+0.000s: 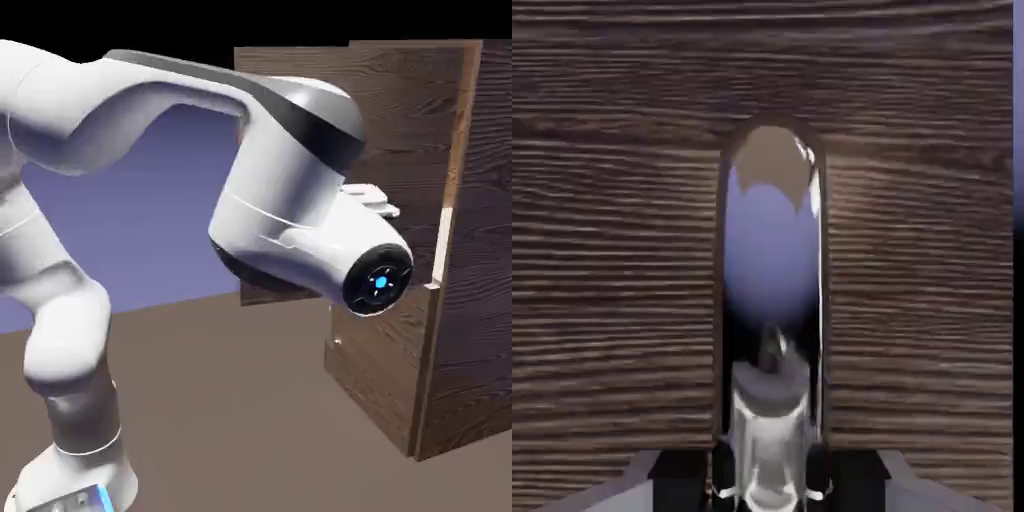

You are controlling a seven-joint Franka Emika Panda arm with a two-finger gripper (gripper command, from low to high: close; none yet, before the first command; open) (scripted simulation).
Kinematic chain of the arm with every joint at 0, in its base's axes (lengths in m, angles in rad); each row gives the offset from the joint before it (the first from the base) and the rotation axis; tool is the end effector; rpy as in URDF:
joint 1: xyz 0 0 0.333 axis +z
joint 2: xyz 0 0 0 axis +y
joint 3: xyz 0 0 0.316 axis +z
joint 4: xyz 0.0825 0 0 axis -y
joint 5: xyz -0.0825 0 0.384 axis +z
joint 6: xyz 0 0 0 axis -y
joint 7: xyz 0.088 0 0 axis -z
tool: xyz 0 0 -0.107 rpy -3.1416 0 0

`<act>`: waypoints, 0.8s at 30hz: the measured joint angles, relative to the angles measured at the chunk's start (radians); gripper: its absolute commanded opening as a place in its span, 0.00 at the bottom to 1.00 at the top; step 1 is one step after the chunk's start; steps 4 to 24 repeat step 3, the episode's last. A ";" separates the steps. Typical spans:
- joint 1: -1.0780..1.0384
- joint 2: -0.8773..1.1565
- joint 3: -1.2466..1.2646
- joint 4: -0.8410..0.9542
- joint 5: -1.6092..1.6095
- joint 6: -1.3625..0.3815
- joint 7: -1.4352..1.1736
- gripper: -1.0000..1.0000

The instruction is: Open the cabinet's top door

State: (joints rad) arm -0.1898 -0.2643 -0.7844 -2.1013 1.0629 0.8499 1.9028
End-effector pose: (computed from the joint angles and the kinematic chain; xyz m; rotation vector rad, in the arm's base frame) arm 0.2865 -0.2681 0.5648 -0.6131 1.7659 1.6820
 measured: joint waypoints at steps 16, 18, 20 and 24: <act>0.014 0.103 -0.044 0.089 -0.002 -0.110 -0.047 1.00; 0.014 0.103 -0.044 0.089 -0.002 -0.110 -0.047 1.00; 0.014 0.103 -0.044 0.089 -0.002 -0.110 -0.047 1.00; 0.014 0.103 -0.044 0.089 -0.002 -0.110 -0.047 1.00</act>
